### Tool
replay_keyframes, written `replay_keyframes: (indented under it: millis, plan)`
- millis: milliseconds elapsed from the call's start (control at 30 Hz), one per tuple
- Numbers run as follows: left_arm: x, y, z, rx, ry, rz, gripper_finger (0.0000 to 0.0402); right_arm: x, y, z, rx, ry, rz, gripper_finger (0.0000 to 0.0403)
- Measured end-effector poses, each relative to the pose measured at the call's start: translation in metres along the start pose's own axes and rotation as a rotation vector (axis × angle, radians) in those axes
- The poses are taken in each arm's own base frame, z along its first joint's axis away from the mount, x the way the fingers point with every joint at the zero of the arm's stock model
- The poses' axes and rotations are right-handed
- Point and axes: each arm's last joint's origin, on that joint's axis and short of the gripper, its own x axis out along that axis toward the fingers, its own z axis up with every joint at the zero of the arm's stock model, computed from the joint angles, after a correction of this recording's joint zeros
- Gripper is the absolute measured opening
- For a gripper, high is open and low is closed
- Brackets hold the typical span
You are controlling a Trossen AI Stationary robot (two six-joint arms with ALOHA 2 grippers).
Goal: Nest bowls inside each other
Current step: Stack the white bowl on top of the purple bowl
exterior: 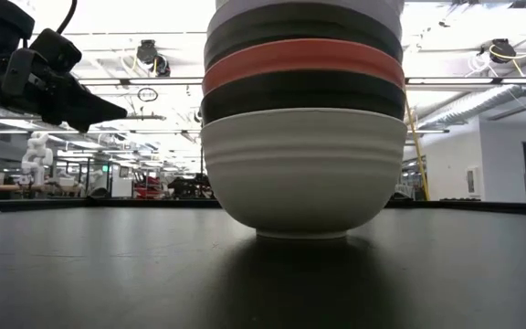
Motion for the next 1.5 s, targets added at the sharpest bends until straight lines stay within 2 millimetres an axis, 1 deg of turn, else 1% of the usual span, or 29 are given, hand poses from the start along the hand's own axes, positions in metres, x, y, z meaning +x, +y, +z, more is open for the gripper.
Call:
replay_keyframes:
  millis: [267, 467, 667, 767, 833, 933, 1067, 1167, 1233, 1300, 1400, 1500]
  plan:
    - [0.000, 0.000, 0.000, 0.000, 0.001, 0.000, 0.0026, 0.000, 0.001, 0.002, -0.007, -0.018, 0.009, 0.0037]
    - [0.000, 0.000, 0.000, 0.001, 0.005, 0.000, 0.0026, 0.000, 0.000, 0.002, -0.007, -0.018, 0.009, 0.0075]
    - [0.000, 0.000, -0.001, 0.002, 0.005, -0.001, 0.0026, -0.001, -0.006, 0.003, 0.009, -0.022, 0.003, 0.0113]
    - [0.000, 0.000, 0.000, 0.001, 0.005, -0.001, 0.0026, -0.005, -0.010, 0.004, 0.019, -0.029, 0.000, 0.0125]
    - [0.000, 0.000, -0.001, 0.002, 0.006, -0.002, 0.0026, -0.013, -0.011, 0.003, 0.021, -0.047, 0.004, 0.0130]
    - [0.000, 0.000, -0.001, 0.008, 0.008, -0.002, 0.0026, -0.029, -0.011, 0.003, 0.014, -0.103, 0.009, 0.0132]
    - [0.000, 0.000, -0.001, 0.010, 0.013, -0.002, 0.0026, -0.050, -0.006, 0.005, -0.014, -0.215, 0.022, 0.0132]
    - [0.000, 0.000, -0.002, 0.018, 0.019, -0.004, 0.0026, -0.061, -0.004, 0.009, -0.043, -0.320, -0.062, 0.0132]
    - [0.000, 0.000, -0.002, 0.018, 0.021, -0.004, 0.0026, -0.061, -0.002, 0.009, -0.068, -0.351, -0.159, 0.0127]
    - [0.000, 0.000, -0.002, 0.018, 0.021, -0.004, 0.0026, -0.059, -0.002, 0.010, -0.076, -0.356, -0.210, 0.0116]
    - [0.000, 0.000, -0.003, 0.018, 0.030, -0.004, 0.0026, -0.049, -0.002, 0.012, -0.051, -0.364, -0.198, 0.0098]
    - [0.000, 0.000, -0.004, 0.010, 0.038, -0.004, 0.0026, -0.033, -0.002, 0.006, -0.036, -0.354, -0.190, 0.0087]
